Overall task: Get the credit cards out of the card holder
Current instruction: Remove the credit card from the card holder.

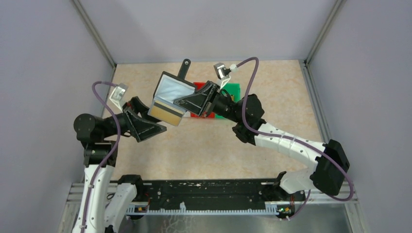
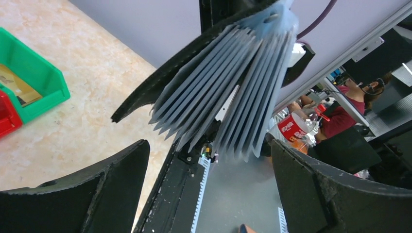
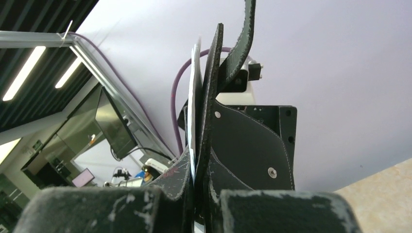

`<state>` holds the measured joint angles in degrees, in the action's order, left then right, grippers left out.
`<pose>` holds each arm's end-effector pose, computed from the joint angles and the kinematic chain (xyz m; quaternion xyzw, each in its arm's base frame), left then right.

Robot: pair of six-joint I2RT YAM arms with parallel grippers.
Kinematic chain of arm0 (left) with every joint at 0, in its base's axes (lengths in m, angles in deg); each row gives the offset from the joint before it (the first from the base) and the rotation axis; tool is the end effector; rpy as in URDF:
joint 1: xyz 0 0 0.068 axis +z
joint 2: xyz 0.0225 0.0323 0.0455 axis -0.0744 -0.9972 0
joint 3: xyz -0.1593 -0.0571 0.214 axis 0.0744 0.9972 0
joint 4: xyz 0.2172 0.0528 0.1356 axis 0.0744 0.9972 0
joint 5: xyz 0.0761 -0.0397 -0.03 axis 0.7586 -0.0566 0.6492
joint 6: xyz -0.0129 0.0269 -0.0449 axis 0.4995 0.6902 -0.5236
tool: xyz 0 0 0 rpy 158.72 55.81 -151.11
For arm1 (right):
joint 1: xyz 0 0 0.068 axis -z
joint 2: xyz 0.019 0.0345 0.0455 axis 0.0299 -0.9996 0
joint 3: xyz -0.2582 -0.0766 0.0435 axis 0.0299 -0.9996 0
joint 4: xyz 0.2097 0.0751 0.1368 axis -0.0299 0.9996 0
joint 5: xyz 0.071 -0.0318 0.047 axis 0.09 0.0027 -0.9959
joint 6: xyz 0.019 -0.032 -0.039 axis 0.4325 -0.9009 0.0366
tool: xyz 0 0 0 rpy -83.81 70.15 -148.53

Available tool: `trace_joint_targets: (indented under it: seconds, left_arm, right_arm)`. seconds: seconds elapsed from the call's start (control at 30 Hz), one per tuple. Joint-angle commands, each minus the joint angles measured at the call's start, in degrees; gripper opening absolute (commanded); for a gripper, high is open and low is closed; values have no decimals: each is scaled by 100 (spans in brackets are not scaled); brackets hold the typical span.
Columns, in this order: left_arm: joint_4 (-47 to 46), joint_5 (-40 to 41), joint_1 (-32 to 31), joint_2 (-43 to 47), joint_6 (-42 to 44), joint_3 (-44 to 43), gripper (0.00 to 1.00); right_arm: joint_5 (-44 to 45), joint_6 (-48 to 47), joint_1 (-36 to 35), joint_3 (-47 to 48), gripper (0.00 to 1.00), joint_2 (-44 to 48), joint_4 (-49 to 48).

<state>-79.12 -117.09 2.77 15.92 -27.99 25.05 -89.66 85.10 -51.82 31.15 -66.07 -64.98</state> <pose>0.1237 -0.0369 0.4071 0.2170 0.6283 -0.6057 0.4373 0.1629 0.2443 0.4216 -0.1539 0.4606 0.7808 0.3930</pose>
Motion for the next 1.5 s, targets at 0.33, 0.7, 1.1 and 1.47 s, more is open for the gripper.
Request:
trace_joint_targets:
  seconds: [0.33,0.7,1.1,1.47]
  left_arm:
    - [-1946,142,-9,332,-1739,86,90]
    - [-192,1011,-8,549,-257,260,99]
    - [-1243,1100,-8,648,-1184,485,99]
    - [-2071,1151,-9,624,-1642,130,99]
  right_arm:
    - [1082,-171,-384,107,0,-83,-1014]
    - [1192,-54,-623,342,0,-227,-1150]
    - [1601,754,-825,270,0,-361,-2117]
    - [2295,1775,-952,127,0,-669,-2805]
